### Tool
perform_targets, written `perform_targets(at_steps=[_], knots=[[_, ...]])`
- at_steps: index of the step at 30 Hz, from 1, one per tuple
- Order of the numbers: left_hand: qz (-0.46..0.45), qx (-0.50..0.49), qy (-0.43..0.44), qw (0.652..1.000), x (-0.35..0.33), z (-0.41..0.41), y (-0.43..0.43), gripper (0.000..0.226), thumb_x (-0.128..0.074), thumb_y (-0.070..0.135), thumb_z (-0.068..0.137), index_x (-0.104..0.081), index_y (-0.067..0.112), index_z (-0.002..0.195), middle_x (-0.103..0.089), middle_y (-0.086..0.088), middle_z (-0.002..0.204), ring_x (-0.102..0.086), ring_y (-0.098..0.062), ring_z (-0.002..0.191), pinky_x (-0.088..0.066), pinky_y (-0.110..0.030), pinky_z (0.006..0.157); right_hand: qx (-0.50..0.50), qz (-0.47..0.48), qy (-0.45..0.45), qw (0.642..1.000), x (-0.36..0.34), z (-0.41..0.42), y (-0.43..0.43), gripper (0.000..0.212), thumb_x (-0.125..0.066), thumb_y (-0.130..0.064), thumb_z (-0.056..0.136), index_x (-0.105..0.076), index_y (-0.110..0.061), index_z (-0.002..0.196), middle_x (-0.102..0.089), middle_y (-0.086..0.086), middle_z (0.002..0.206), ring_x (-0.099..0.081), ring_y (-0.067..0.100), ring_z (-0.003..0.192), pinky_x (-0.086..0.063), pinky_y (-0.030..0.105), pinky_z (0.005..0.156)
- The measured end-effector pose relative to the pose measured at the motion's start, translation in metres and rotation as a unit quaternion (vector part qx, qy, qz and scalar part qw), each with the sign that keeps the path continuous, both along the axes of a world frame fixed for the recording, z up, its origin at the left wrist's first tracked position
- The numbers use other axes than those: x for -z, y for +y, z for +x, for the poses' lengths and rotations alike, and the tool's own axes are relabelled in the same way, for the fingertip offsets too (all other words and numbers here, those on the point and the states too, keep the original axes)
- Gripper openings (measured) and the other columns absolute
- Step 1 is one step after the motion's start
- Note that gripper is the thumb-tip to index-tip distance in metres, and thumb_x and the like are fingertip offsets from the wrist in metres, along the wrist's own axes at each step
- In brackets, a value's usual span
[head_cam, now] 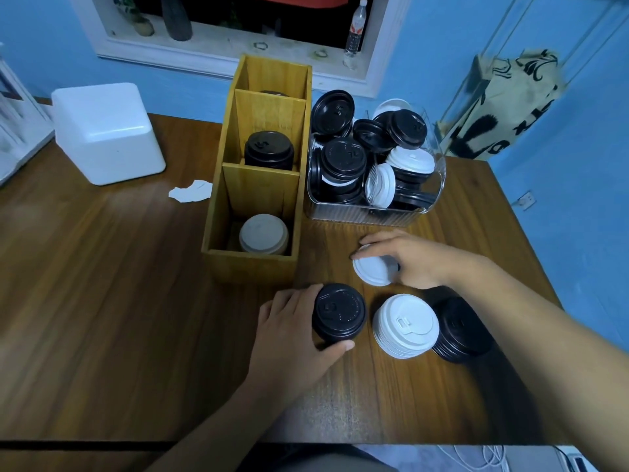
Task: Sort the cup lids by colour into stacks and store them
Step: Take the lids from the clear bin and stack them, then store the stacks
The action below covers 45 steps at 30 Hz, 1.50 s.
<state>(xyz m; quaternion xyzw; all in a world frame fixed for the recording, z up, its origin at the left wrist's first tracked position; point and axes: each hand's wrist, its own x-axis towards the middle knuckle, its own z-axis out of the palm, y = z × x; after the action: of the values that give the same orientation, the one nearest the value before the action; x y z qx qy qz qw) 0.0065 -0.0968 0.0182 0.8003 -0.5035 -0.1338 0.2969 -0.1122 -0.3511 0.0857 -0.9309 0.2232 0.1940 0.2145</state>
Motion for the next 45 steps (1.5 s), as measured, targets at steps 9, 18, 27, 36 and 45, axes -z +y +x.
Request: perform_targets(at_steps=[9,18,27,36,45], knots=[[0.004,-0.001,0.0,1.0,0.001,0.0,-0.001,0.09,-0.065,0.081,0.067,-0.039,0.039,0.142,-0.05,0.024,0.134,-0.036,-0.002,0.127,-0.029,-0.031,0.108,0.157,-0.186,0.015,0.97,0.012,-0.003,0.011,0.091,-0.055,-0.087,0.075,-0.048,-0.024,0.14,-0.052,0.007,0.141,-0.058,0.035,0.121,-0.052,0.046,0.095],[-0.005,-0.006,-0.004,1.0,0.001,0.0,0.001,0.09,-0.07,0.078,0.067,-0.041,0.037,0.142,-0.052,0.021,0.135,-0.038,-0.004,0.127,-0.03,-0.032,0.109,0.099,-0.007,-0.144,0.985,-0.013,-0.025,0.012,0.069,-0.092,-0.03,0.07,-0.06,-0.029,0.132,-0.057,-0.014,0.129,-0.054,0.007,0.12,-0.044,0.032,0.107],[-0.014,-0.009,-0.027,1.0,0.005,-0.001,0.0,0.089,-0.072,0.077,0.066,-0.044,0.033,0.139,-0.055,0.017,0.133,-0.043,-0.006,0.125,-0.026,-0.028,0.104,-0.022,0.033,-0.077,0.996,-0.067,-0.09,0.063,0.07,-0.084,-0.02,0.081,-0.053,-0.045,0.139,-0.039,-0.035,0.143,-0.035,-0.005,0.139,-0.024,0.01,0.112],[-0.016,-0.006,-0.034,0.999,0.005,-0.002,0.0,0.091,-0.073,0.075,0.067,-0.045,0.031,0.141,-0.056,0.015,0.136,-0.043,-0.008,0.127,-0.027,-0.03,0.106,-0.045,0.013,-0.049,0.998,-0.047,-0.09,0.069,0.076,-0.072,-0.009,0.089,-0.04,-0.043,0.149,-0.032,-0.031,0.152,-0.021,-0.01,0.144,-0.022,0.022,0.122],[-0.018,-0.004,-0.039,0.999,0.005,-0.002,0.0,0.091,-0.074,0.075,0.067,-0.045,0.03,0.141,-0.056,0.015,0.135,-0.042,-0.009,0.126,-0.026,-0.029,0.104,0.014,-0.016,-0.13,0.991,-0.02,-0.091,0.087,0.066,-0.069,-0.043,0.092,-0.04,-0.036,0.152,-0.032,-0.024,0.158,-0.02,-0.012,0.146,-0.013,0.01,0.119]])
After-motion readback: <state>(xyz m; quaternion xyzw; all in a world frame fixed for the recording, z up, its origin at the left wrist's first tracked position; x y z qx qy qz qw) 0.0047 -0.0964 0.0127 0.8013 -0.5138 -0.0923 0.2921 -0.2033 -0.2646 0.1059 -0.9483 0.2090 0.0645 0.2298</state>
